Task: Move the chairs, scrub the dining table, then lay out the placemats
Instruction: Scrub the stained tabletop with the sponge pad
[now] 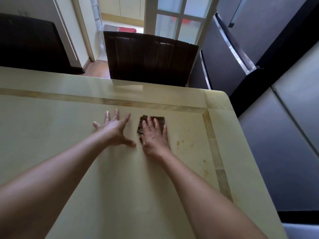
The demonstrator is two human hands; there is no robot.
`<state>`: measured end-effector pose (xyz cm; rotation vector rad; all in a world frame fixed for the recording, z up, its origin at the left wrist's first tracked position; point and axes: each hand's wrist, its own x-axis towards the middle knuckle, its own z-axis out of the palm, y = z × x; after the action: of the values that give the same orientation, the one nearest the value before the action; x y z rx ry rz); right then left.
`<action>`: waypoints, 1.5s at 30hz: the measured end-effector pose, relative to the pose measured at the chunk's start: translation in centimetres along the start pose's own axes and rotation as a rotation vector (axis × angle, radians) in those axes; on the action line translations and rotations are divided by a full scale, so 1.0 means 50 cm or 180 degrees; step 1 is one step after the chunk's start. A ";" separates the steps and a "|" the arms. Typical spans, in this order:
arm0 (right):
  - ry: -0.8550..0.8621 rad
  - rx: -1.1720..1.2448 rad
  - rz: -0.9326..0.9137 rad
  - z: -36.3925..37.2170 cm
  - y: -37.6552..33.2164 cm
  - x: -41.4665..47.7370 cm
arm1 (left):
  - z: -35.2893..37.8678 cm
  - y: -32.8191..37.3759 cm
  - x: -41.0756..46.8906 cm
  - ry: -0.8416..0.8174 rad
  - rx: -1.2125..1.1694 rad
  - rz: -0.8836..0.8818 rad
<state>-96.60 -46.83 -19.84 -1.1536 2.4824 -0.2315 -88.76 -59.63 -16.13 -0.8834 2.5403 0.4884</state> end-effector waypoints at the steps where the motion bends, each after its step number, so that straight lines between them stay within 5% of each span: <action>1: -0.0063 -0.0007 -0.0048 0.002 0.001 -0.009 | 0.010 0.006 -0.021 0.0204 0.0152 0.0078; 6: -0.0312 -0.0015 -0.0121 -0.022 0.028 -0.018 | 0.078 0.027 -0.125 -0.0071 0.0269 0.0443; 20: 0.0220 0.0287 0.1104 -0.031 0.183 -0.124 | 0.124 0.019 -0.157 -0.0376 0.0430 0.0419; 38: -0.0163 -0.0107 -0.0122 0.091 -0.010 -0.340 | 0.171 0.011 -0.301 -0.0517 0.0463 0.0560; 45: -0.0044 -0.0019 0.0314 0.058 0.072 -0.342 | 0.203 0.002 -0.320 -0.0617 0.0520 0.0528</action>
<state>-87.93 -31.43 -18.79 -1.0280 2.5214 -0.1879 -74.74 -46.94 -17.12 -0.5426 2.4439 0.3883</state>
